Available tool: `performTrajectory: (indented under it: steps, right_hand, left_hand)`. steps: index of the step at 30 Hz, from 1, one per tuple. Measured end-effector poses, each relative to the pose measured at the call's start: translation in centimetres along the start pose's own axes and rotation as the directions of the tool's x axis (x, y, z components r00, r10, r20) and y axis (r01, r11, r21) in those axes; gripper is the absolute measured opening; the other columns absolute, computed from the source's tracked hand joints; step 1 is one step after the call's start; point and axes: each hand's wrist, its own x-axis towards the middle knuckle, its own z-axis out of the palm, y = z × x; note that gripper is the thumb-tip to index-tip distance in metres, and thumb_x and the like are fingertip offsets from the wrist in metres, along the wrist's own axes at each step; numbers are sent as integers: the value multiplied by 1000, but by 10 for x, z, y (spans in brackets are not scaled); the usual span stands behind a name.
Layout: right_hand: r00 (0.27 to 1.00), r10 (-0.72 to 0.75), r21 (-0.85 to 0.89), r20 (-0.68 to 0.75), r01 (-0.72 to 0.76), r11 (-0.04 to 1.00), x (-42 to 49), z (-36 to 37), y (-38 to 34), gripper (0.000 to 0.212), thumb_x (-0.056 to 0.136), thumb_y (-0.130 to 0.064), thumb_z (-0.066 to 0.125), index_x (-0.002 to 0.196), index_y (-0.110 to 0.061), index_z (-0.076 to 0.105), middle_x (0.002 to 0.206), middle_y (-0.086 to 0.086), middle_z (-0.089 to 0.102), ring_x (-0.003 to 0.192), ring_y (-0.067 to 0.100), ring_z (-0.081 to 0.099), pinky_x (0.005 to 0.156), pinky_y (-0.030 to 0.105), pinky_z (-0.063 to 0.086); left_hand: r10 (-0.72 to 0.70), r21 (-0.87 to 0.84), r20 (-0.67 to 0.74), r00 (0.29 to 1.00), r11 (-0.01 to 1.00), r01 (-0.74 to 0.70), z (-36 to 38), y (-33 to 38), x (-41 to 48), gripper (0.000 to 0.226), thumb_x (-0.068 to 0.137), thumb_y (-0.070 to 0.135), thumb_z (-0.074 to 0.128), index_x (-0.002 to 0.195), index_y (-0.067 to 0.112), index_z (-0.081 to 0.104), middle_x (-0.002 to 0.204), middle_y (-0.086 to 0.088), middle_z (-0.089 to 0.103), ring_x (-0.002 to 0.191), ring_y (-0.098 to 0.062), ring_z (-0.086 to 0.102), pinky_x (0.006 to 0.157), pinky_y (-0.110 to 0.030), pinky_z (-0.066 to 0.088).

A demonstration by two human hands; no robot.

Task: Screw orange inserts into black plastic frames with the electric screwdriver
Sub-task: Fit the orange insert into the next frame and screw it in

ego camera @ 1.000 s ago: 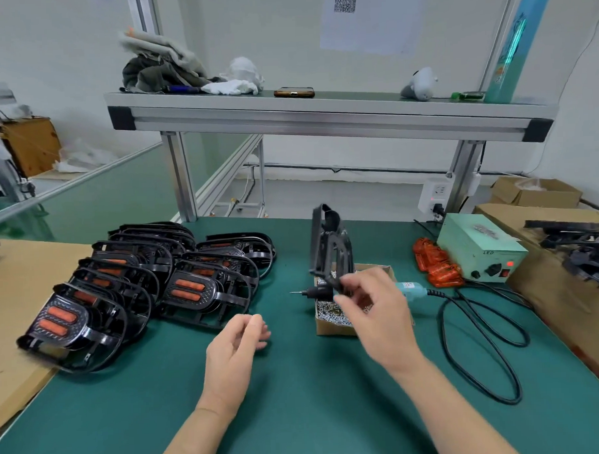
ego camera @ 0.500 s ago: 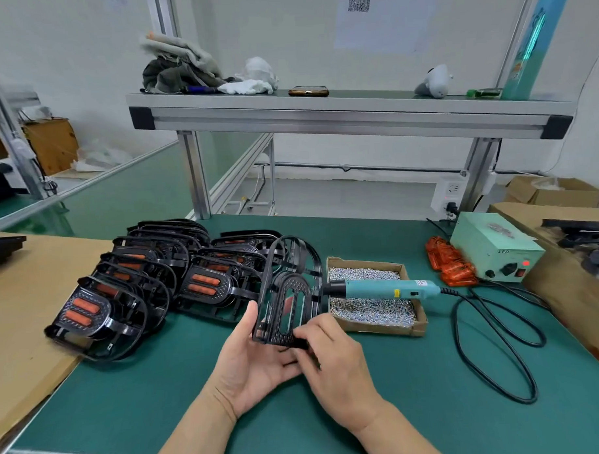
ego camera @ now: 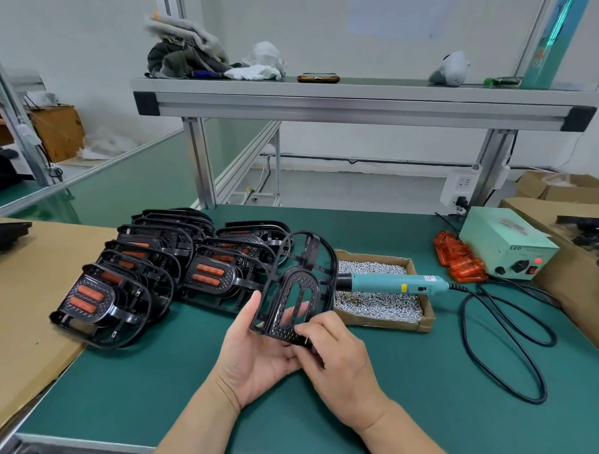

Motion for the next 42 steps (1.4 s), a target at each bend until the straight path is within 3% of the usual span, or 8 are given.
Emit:
performTrajectory:
  steps: [7,11,17,21,26,33,37,42]
  right_hand:
    - [999,-10,83,-43,14,996,-3,0,2,16,90,-20,75,105,-13,71,101,-3,59,81,7,58,70,25,54]
    - [977,73,122,-202,-49,991,-1,-5,5,18,95,-20,65,107,-8,69,104,-2,56,83,6,57,72,21,51]
    - [833,358,324,-422,-230,918,6,-21,13,24,96,-22,52,120,-21,52,109,-5,53,94,8,55,82,15,43]
    - [728,544,526,-418,-294,798,8,-23,16,34,98,-35,46,131,-30,47,119,1,54,105,28,57,91,33,47]
    - [686,607,599,-402,-304,740,9,-29,20,56,98,-41,39,144,-9,47,134,3,55,125,18,54,107,29,41]
    - [680,694,689,-237,-386,613,11,-46,38,28,95,-18,51,96,-7,76,96,0,76,97,10,68,89,17,48]
    - [627,778,639,-31,-586,498,5,-43,51,24,93,-6,65,80,-22,79,88,-3,77,86,7,70,80,19,50]
    - [611,790,525,-40,-660,537,-2,-40,56,30,91,-3,65,80,-29,77,87,-8,76,87,7,70,76,17,49]
  left_hand:
    - [7,-36,-10,1000,999,-8,0,0,-1,83,71,60,79,121,-5,66,129,-26,61,112,-41,63,94,-53,50]
    - [9,-46,-23,1000,999,-10,1,0,-4,84,74,62,76,123,-5,65,131,-31,58,116,-49,59,100,-58,45]
    - [55,13,-52,997,998,-54,4,0,-8,90,71,61,78,131,-4,60,138,-33,52,126,-51,51,105,-57,43]
    - [234,193,-24,972,955,-226,5,-3,-8,67,72,49,82,121,5,70,133,-24,60,124,-40,57,110,-59,39]
    - [276,833,72,959,512,-210,13,7,-23,59,72,52,69,129,39,63,132,10,63,127,-7,54,106,-25,39]
    - [258,979,199,945,-103,-178,5,-5,-22,85,61,55,81,137,52,44,137,32,32,137,6,26,105,-4,20]
    - [252,966,220,942,-190,-175,0,-11,-18,94,59,55,82,139,56,34,140,37,27,140,7,19,107,-9,19]
    - [227,965,220,949,-189,-179,-2,-14,-9,99,60,56,82,136,67,21,141,44,21,139,12,19,112,-17,23]
